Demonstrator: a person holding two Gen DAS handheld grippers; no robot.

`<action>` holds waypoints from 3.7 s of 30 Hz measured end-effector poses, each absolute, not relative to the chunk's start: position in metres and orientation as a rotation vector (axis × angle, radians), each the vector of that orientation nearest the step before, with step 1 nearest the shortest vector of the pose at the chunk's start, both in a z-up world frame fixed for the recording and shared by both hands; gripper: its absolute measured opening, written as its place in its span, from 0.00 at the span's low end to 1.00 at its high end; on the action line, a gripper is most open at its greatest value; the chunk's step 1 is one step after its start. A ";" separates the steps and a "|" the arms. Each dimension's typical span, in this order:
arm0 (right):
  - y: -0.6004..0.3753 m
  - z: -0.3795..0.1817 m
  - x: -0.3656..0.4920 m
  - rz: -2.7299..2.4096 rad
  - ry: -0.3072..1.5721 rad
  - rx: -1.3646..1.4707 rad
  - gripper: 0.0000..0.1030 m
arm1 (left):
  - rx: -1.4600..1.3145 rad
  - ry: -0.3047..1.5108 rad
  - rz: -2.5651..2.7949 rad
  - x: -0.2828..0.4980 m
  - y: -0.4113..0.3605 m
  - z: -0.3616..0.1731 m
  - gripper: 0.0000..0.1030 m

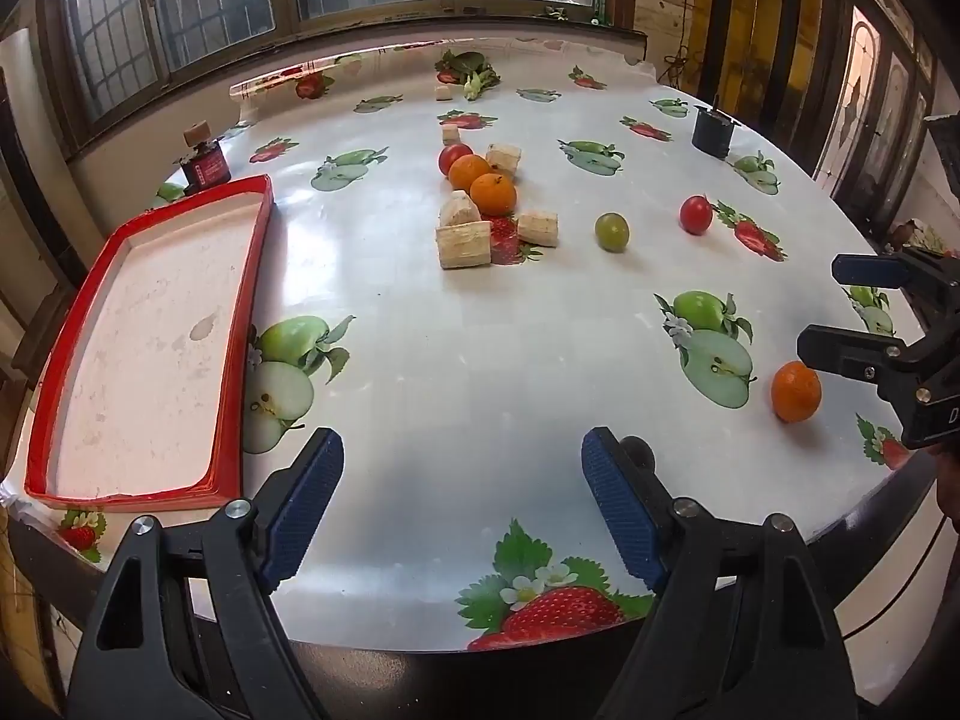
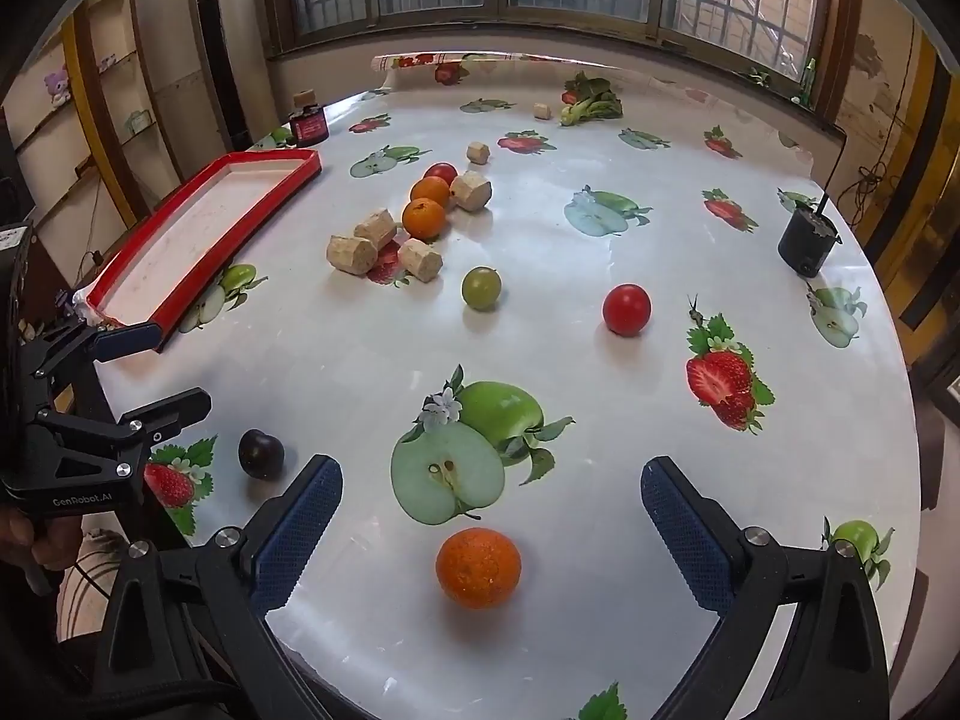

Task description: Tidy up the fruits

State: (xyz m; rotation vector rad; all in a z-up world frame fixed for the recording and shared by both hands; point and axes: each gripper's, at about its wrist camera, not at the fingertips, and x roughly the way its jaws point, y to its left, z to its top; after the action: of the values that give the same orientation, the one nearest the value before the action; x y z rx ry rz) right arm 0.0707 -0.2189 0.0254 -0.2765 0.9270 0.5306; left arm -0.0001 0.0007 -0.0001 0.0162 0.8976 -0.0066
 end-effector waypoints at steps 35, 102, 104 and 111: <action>-0.228 0.010 0.070 0.562 0.990 -0.227 0.98 | 0.029 0.965 -0.128 0.003 -0.037 -0.010 0.80; -0.054 0.024 0.084 0.904 0.980 -0.279 0.35 | -0.131 0.818 0.155 0.000 0.135 0.027 0.23; -0.043 0.025 0.084 0.916 0.980 -0.284 0.35 | -0.142 0.818 0.173 -0.001 0.146 0.026 0.23; 0.000 0.027 0.082 0.982 0.970 -0.294 0.35 | -0.171 0.820 0.231 -0.003 0.178 0.025 0.23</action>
State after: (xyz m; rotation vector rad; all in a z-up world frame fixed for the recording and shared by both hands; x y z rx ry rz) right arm 0.0820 -0.0002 0.0274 -0.2938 0.9702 0.9819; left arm -0.0027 0.1783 0.0252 -0.1714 0.8198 0.2311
